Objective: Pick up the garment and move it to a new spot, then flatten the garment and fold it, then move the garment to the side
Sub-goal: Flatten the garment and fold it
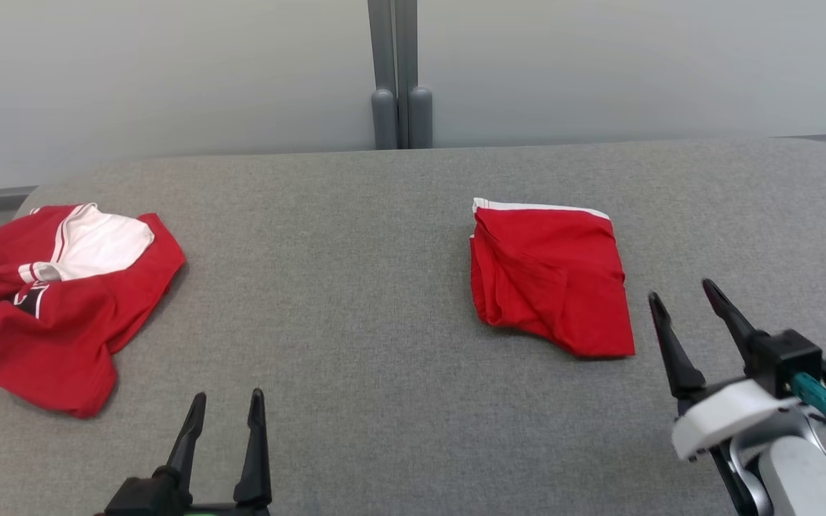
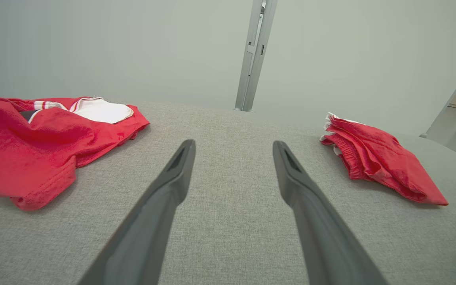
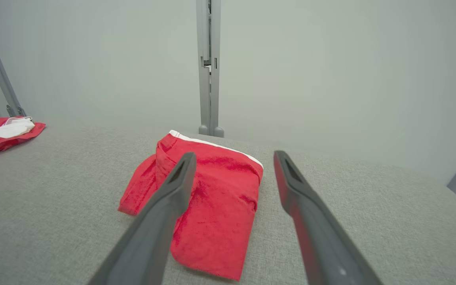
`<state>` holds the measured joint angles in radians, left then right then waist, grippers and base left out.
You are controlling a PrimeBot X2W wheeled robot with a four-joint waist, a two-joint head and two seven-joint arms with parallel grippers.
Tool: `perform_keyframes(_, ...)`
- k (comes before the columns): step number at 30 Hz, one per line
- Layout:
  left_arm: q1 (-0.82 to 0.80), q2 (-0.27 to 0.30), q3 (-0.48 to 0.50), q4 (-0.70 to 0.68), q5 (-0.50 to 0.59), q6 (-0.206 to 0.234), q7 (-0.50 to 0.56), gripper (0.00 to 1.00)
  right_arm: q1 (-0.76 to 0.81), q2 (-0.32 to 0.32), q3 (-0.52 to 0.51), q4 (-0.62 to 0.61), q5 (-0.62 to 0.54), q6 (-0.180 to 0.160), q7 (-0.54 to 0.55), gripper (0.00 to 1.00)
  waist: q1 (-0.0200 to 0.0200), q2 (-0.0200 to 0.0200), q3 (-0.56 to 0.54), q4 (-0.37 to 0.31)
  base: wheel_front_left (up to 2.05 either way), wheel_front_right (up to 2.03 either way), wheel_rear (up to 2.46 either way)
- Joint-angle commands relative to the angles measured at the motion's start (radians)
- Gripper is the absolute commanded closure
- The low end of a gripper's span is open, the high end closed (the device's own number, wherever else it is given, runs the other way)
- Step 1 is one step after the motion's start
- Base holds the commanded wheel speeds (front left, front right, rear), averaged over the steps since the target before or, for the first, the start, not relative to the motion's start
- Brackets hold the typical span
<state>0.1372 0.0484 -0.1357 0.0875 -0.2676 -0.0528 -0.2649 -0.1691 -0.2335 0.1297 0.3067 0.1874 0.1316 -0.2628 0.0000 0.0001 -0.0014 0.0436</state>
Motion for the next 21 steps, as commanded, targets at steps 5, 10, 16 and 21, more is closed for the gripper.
perform_keyframes(5, 0.059, 0.004, 0.037, -0.016, 0.003, 0.007, 0.001, 0.00, 0.178, 0.029, -0.125, -0.107, -0.074, -0.002, -0.002, 0.00, 0.0000, -0.0001, -0.032, -0.006, 0.00, 0.00, 0.00)
perform_keyframes(10, 0.075, 0.004, 0.050, -0.012, 0.011, -0.010, 0.001, 0.00, 0.249, 0.050, -0.174, -0.112, -0.099, -0.002, -0.003, 0.00, 0.0000, -0.0001, -0.031, -0.009, 0.00, 0.00, 0.00)
perform_keyframes(16, 0.046, 0.003, 0.045, -0.012, 0.008, -0.017, 0.001, 0.00, 0.196, 0.064, -0.162, -0.101, -0.088, -0.002, -0.003, 0.00, 0.0000, -0.0001, -0.005, -0.013, 0.00, 0.00, 0.00)
perform_keyframes(21, -0.009, 0.003, 0.013, -0.012, 0.007, -0.022, 0.001, 0.00, 0.021, 0.068, -0.127, 0.027, -0.123, -0.002, -0.003, 1.00, 0.0000, -0.0001, 0.080, -0.001, 0.00, 0.00, 0.00)
